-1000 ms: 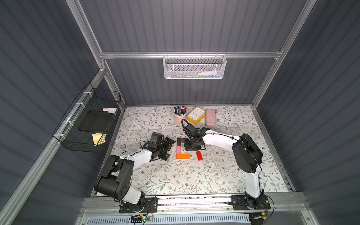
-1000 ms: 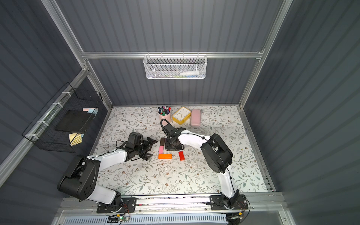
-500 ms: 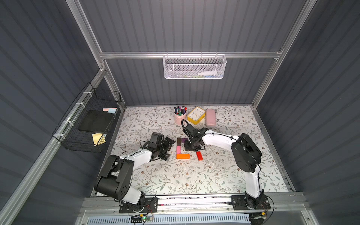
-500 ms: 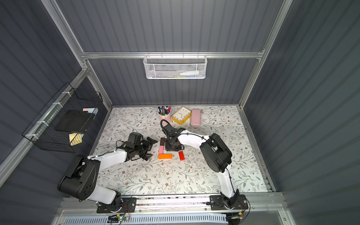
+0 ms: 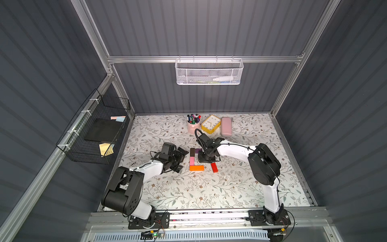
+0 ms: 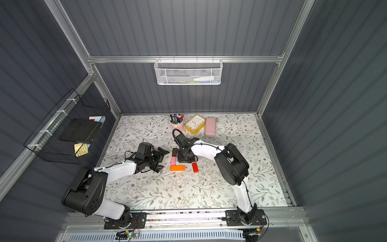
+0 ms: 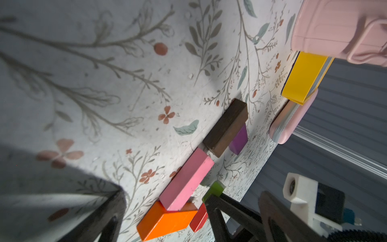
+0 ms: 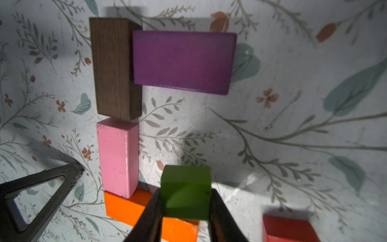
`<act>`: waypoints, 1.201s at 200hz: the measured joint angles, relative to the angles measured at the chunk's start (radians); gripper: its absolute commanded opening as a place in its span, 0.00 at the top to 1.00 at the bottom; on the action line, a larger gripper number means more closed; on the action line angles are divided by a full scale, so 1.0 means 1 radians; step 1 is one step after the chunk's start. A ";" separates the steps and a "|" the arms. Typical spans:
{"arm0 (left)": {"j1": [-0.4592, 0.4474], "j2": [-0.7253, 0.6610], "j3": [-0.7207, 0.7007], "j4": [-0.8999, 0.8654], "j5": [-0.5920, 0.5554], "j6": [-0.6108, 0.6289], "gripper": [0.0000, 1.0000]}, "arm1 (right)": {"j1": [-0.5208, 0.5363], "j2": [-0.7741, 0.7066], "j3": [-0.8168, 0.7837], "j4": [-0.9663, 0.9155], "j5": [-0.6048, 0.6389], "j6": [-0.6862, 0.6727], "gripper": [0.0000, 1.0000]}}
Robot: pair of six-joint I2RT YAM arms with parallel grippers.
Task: Assemble the number 6 with building blocks
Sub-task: Assemble the building block at the center of the board.
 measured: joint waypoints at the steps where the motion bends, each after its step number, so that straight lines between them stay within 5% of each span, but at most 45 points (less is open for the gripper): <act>1: 0.000 0.000 0.000 0.000 0.000 0.000 0.01 | 0.000 0.000 0.000 0.000 0.000 0.000 0.65; 240: 0.001 0.004 0.000 0.008 0.004 0.000 0.01 | 0.015 0.004 -0.032 0.014 -0.007 0.014 0.65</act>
